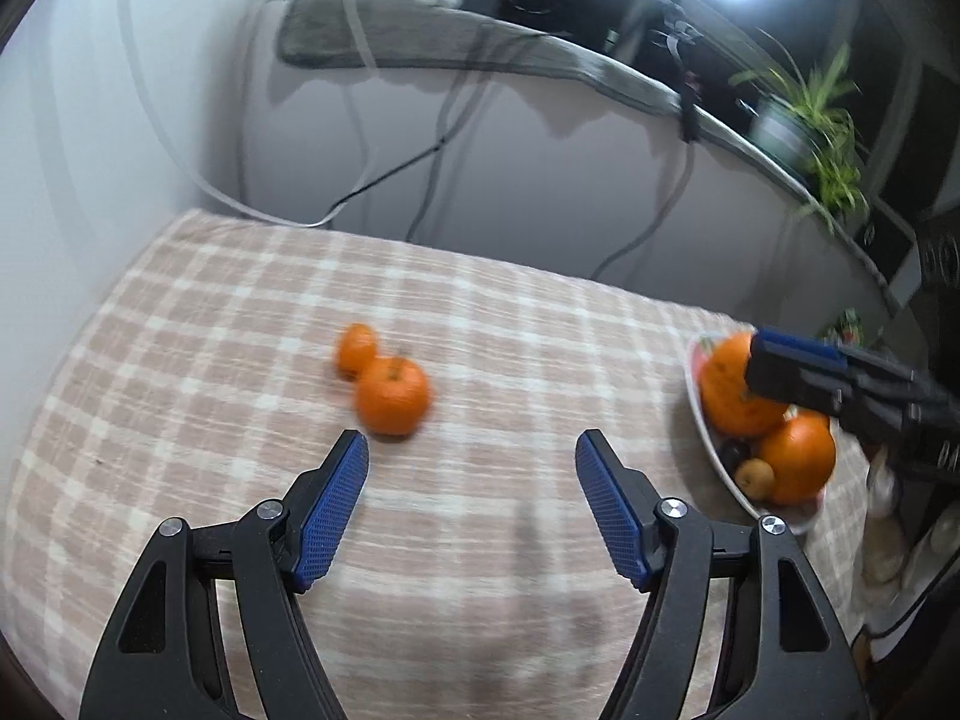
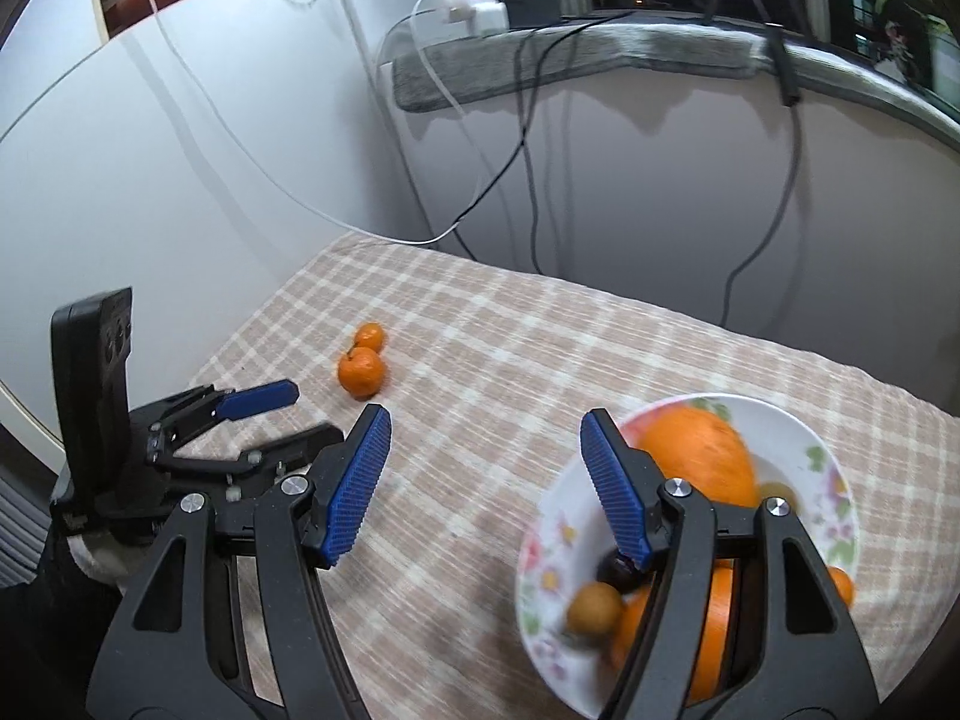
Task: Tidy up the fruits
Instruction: 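Move both grippers to the remaining tangerines and close the left gripper on one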
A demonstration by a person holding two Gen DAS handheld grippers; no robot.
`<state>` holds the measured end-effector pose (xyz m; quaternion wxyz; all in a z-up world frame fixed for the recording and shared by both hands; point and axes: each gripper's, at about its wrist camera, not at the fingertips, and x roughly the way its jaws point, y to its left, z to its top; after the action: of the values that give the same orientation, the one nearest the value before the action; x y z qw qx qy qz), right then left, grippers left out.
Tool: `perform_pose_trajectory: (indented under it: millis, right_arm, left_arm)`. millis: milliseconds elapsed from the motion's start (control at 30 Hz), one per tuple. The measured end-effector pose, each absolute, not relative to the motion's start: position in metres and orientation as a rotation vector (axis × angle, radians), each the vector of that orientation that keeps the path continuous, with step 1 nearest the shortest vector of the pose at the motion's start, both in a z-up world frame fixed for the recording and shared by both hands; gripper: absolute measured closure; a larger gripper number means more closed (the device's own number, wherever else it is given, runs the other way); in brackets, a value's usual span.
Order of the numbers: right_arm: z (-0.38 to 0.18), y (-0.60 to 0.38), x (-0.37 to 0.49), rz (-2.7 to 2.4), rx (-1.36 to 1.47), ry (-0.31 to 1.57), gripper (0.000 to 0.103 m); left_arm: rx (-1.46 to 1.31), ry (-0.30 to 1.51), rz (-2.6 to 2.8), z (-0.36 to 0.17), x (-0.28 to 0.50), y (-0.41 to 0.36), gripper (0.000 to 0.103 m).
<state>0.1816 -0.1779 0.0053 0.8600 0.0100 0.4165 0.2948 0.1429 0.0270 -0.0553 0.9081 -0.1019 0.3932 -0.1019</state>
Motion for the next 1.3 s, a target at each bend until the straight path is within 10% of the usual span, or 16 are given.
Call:
perform_pose_trajectory:
  millis: [600,1300]
  right_arm:
    - [-0.035,-0.071,0.188,0.733,-0.082,0.955,0.046]
    - [-0.065,-0.030,0.225,0.705,-0.109,0.999,0.060]
  left_arm:
    - [-0.413,0.917,-0.254,-0.080,0.210,0.086,0.068]
    - [-0.415,0.982,-0.301,-0.088,0.231,0.084,0.073]
